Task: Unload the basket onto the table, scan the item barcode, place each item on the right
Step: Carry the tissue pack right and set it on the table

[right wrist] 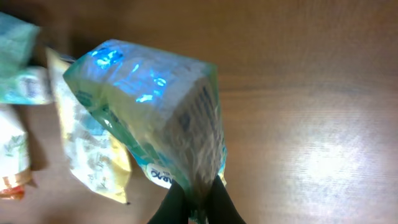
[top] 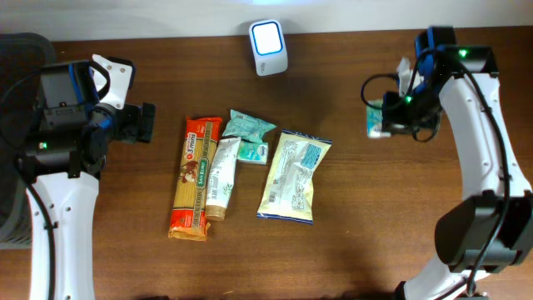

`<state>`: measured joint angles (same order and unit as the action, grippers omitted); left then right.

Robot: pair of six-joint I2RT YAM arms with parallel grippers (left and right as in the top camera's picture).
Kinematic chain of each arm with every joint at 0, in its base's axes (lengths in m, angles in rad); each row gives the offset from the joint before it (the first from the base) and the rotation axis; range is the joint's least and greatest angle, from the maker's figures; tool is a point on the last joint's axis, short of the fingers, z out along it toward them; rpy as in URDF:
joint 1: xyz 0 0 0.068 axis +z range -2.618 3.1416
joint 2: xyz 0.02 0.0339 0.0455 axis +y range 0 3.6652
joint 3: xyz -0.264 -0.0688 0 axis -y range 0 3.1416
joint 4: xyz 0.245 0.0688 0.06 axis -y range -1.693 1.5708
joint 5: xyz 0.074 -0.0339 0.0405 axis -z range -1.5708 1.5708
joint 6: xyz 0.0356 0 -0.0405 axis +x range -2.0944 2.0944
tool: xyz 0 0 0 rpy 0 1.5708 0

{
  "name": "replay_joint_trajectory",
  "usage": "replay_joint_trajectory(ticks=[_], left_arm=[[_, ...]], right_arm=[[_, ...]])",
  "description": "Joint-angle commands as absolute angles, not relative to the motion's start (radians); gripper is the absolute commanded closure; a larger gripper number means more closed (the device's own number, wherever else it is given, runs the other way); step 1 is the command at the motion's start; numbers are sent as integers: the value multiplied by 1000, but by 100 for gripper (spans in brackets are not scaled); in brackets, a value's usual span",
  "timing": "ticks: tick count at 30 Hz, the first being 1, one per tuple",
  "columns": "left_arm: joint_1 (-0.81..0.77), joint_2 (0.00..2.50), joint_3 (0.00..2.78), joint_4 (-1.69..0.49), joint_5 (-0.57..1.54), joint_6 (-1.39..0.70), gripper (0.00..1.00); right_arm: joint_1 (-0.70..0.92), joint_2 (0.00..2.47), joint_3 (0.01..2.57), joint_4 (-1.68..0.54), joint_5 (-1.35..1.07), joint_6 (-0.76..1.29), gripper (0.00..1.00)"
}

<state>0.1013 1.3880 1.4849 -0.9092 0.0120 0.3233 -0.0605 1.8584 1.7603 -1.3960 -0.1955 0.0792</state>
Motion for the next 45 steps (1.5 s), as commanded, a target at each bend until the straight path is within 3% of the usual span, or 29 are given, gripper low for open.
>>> replay_joint_trajectory(ticks=[1,9,42,45], left_arm=[[105,1391,1490,-907,23,342,1],[105,1391,1490,-907,23,342,1],[105,1391,1490,-911,23,342,1],[105,1391,1490,-911,23,342,1]], right_arm=[[-87,1854,1618,-1301,-218,84,96],[-98,1855,1413,-1139,-225,88,96],[-166,1855,1305,-1084,-114,174,96],[-166,1855,1305,-1091,-15,245,96]])
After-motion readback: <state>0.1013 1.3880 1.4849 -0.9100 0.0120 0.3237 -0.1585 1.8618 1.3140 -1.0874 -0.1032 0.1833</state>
